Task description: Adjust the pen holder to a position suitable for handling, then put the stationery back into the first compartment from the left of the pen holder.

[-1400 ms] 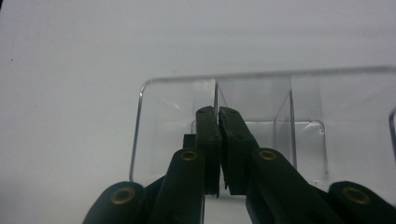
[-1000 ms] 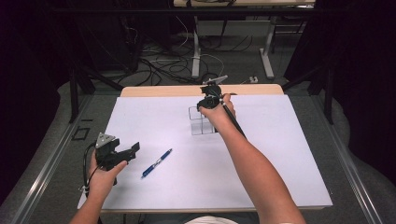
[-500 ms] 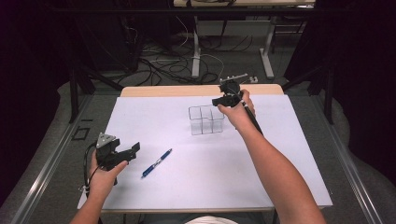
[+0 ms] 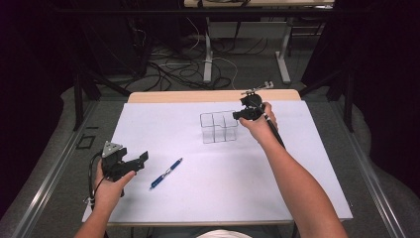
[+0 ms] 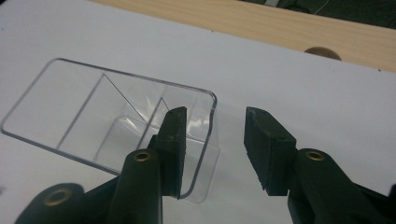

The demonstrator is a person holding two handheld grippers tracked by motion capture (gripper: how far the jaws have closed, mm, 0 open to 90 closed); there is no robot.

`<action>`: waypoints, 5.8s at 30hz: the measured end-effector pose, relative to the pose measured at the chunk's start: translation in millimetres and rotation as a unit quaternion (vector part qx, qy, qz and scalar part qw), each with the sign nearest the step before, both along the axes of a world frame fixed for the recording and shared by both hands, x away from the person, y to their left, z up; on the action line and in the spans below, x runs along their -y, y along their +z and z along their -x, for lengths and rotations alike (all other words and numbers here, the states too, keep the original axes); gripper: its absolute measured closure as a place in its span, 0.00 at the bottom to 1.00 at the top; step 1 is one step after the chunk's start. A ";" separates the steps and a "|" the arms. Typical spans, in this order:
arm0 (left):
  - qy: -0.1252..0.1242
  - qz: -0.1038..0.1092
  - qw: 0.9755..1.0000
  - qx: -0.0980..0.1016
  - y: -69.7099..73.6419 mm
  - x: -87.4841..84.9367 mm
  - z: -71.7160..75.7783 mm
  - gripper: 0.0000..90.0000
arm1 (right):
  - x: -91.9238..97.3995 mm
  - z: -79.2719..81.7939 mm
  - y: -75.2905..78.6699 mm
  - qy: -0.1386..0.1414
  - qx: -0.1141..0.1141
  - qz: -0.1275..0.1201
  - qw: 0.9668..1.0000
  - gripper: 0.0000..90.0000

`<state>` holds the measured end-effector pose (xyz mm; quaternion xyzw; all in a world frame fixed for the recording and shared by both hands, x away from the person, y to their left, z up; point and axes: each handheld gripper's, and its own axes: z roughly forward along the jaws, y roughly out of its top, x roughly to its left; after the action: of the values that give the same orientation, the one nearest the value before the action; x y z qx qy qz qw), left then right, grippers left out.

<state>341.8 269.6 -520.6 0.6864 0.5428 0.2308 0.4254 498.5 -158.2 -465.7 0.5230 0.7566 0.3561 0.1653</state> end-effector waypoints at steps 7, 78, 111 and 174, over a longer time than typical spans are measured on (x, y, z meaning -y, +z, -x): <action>0.000 0.000 1.000 0.000 -0.1 -0.8 -0.2 0.15 | -2.0 -7.6 -16.2 0.015 -0.014 0.018 1.000 0.66; 0.000 -0.002 1.000 0.003 0.6 -1.4 0.3 0.15 | -20.5 2.4 8.1 -0.060 -0.167 -0.069 0.982 0.80; -0.002 0.000 1.000 0.002 7.2 1.4 2.1 0.17 | 6.2 94.6 20.8 0.105 0.075 -0.033 0.991 0.16; -0.142 -0.091 0.983 -0.066 70.9 58.0 -35.8 0.00 | 85.5 146.8 -30.8 0.020 0.102 -0.030 0.994 0.00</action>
<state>377.5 211.6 -449.7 0.8061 0.4434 0.1711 0.3526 351.7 -243.7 -496.5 0.4732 0.7349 0.4338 0.2188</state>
